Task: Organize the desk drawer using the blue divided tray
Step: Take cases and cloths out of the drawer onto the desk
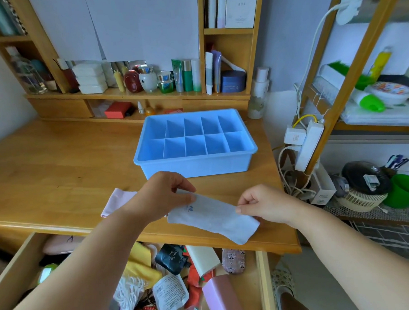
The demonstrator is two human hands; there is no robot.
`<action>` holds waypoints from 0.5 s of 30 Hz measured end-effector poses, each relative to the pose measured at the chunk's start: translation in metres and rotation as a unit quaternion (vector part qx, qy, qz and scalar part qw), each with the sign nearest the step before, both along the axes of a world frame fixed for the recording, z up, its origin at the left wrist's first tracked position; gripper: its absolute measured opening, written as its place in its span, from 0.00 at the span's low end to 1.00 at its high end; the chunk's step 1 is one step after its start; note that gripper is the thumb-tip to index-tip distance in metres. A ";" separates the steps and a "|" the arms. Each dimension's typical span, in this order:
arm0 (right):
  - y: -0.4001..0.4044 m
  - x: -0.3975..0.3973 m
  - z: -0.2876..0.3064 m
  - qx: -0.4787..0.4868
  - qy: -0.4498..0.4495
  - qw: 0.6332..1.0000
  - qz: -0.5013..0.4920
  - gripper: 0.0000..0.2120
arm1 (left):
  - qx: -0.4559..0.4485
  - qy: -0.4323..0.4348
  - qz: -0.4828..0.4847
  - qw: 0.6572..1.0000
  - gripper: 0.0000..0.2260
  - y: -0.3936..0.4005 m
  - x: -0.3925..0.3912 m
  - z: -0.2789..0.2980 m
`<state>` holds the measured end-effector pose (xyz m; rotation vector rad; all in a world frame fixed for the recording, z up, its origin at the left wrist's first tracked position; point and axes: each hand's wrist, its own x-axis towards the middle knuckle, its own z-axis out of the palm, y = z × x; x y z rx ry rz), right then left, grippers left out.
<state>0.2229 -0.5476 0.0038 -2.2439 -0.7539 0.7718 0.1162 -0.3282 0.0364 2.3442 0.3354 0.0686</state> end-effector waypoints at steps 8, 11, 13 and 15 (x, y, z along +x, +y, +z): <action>0.021 -0.030 -0.007 0.150 0.276 0.919 -0.238 0.07 | 0.096 -0.192 0.059 0.975 0.07 -0.068 -0.022 -0.037; 0.028 -0.044 -0.012 0.186 0.303 0.896 -0.266 0.06 | 0.060 -0.196 0.050 0.978 0.07 -0.089 -0.031 -0.055; 0.030 -0.050 -0.015 0.199 0.299 0.894 -0.267 0.07 | 0.032 -0.191 0.066 0.979 0.06 -0.093 -0.036 -0.063; 0.031 -0.056 -0.017 0.197 0.281 0.900 -0.268 0.10 | 0.013 -0.194 0.077 0.978 0.06 -0.096 -0.040 -0.066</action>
